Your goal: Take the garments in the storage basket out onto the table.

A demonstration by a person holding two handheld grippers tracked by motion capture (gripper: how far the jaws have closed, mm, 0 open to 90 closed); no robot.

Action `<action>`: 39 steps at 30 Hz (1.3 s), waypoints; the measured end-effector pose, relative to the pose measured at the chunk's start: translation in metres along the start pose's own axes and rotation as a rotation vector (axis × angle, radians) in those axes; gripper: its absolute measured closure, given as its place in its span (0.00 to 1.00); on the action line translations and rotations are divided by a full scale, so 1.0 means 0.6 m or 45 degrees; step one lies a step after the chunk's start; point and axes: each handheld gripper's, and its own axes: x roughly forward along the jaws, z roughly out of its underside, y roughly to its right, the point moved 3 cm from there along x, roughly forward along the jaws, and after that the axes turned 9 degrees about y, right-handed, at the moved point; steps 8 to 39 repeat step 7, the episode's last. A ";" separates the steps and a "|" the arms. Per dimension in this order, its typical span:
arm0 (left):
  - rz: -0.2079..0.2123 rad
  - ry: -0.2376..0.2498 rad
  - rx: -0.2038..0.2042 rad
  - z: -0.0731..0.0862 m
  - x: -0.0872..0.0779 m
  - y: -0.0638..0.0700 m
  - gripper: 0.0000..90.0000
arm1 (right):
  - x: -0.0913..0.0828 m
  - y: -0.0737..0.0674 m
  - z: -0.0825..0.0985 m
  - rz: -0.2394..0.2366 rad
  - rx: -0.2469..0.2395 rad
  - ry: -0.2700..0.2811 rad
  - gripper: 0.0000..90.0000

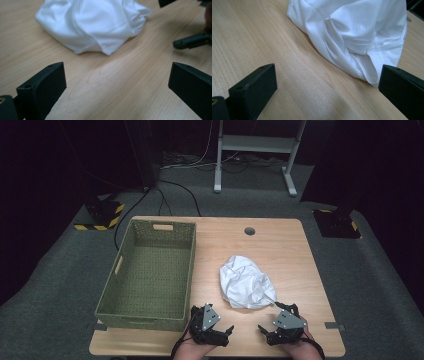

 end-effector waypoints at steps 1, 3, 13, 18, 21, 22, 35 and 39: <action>0.002 -0.039 0.014 0.011 0.007 0.001 0.01 | 0.000 -0.001 0.000 0.000 -0.002 -0.002 0.01; -0.004 -0.034 0.038 0.010 0.009 0.002 0.01 | 0.000 -0.001 0.000 0.000 -0.005 -0.001 0.01; 0.003 -0.024 0.023 0.008 0.008 0.000 0.01 | 0.000 -0.001 0.000 0.000 -0.003 -0.001 0.01; 0.003 -0.024 0.023 0.008 0.008 0.000 0.01 | 0.000 -0.001 0.000 0.000 -0.003 -0.001 0.01; 0.003 -0.024 0.023 0.008 0.008 0.000 0.01 | 0.000 -0.001 0.000 0.000 -0.003 -0.001 0.01; 0.003 -0.024 0.023 0.008 0.008 0.000 0.01 | 0.000 -0.001 0.000 0.000 -0.003 -0.001 0.01; 0.003 -0.024 0.023 0.008 0.008 0.000 0.01 | 0.000 -0.001 0.000 0.000 -0.003 -0.001 0.01; 0.003 -0.024 0.023 0.008 0.008 0.000 0.01 | 0.000 -0.001 0.000 0.000 -0.003 -0.001 0.01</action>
